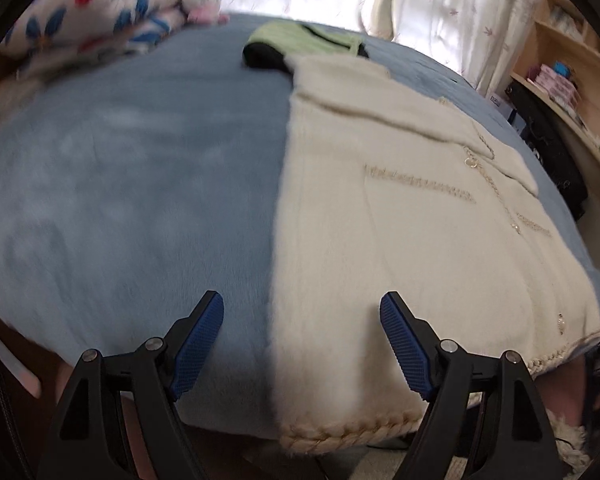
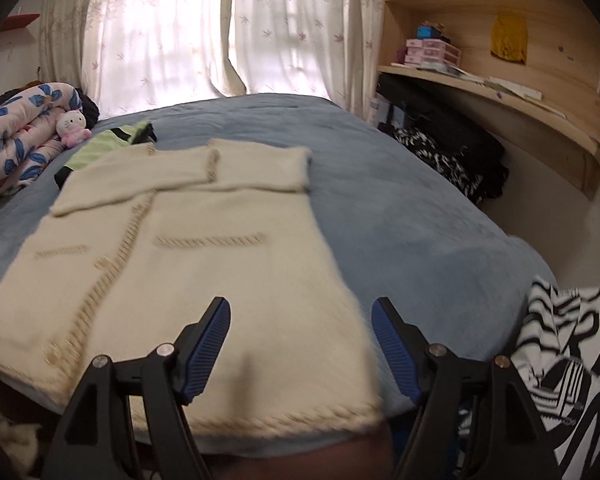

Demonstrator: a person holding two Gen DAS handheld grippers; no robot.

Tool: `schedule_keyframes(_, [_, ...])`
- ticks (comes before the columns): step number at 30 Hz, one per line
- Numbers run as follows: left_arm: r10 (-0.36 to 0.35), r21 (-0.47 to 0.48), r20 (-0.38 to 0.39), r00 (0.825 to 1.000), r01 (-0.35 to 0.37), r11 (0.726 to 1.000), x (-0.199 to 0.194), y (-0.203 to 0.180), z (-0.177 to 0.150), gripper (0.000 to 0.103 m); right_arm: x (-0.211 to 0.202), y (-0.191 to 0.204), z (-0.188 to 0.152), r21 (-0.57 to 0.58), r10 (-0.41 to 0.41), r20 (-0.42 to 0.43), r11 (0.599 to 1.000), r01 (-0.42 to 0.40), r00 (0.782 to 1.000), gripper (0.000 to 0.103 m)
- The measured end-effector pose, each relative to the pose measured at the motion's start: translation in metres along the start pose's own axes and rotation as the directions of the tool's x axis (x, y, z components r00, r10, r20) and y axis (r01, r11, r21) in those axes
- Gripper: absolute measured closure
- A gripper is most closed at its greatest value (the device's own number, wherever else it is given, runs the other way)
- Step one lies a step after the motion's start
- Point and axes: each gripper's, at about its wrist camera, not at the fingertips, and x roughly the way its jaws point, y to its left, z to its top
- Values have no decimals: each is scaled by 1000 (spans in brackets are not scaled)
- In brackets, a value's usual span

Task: Fold large clothes
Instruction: 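Grasp the braided hem of the cardigan with both tools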

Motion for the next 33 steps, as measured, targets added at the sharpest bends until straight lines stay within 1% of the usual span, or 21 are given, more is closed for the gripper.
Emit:
schedule_keyframes(4, [-23, 15, 14, 1000, 23, 1000, -2, 0, -8, 24, 13, -38, -24, 122, 23, -54, 992, -17, 998, 30])
schedule_keyframes(5, [-27, 20, 13, 1000, 27, 999, -1, 0, -9, 24, 15, -43, -27, 134, 38, -59, 991, -30, 997, 31])
schedule_keyframes(7, [-39, 25, 4, 999, 39, 999, -1, -1, -14, 24, 12, -42, -31, 101, 49, -41, 994, -44, 998, 32])
schedule_keyframes(9, [-42, 30, -4, 999, 42, 999, -2, -1, -18, 24, 8, -36, -32, 57, 37, -26, 998, -35, 999, 32])
schedule_keyframes(14, [-72, 32, -40, 997, 73, 997, -3, -4, -23, 24, 10, -40, -34, 78, 60, -33, 995, -57, 998, 32])
schedule_keyframes(16, [-92, 26, -61, 994, 94, 995, -1, -5, -25, 23, 9, -39, -34, 71, 87, -33, 994, -85, 996, 32])
schedule_keyframes(19, [-103, 17, -71, 992, 105, 994, 1, -6, -26, 23, 15, -36, -37, 87, 161, -74, 984, -155, 984, 38])
schedule_keyframes(20, [-107, 14, -73, 992, 108, 994, 2, -5, -26, 20, 17, -35, -38, 94, 182, -86, 980, -174, 980, 44])
schedule_keyframes(22, [-127, 1, -81, 989, 128, 992, 4, -3, -27, 18, 21, -38, -41, 121, 203, -97, 974, -191, 974, 45])
schedule_keyframes(25, [-157, -10, -95, 983, 157, 988, 9, -2, -27, 16, 24, -50, -41, 190, 250, -97, 955, -229, 963, 52])
schedule_keyframes(27, [-165, -15, -98, 981, 164, 986, 9, -2, -29, 16, 26, -57, -42, 231, 289, -99, 937, -260, 952, 61])
schedule_keyframes(30, [-174, -20, -104, 979, 173, 985, 10, -3, -29, 16, 25, -58, -43, 247, 331, -99, 922, -299, 938, 70])
schedule_keyframes(33, [-174, -30, -109, 979, 171, 985, 11, -5, -30, 16, 20, -55, -39, 260, 378, -84, 902, -346, 922, 71])
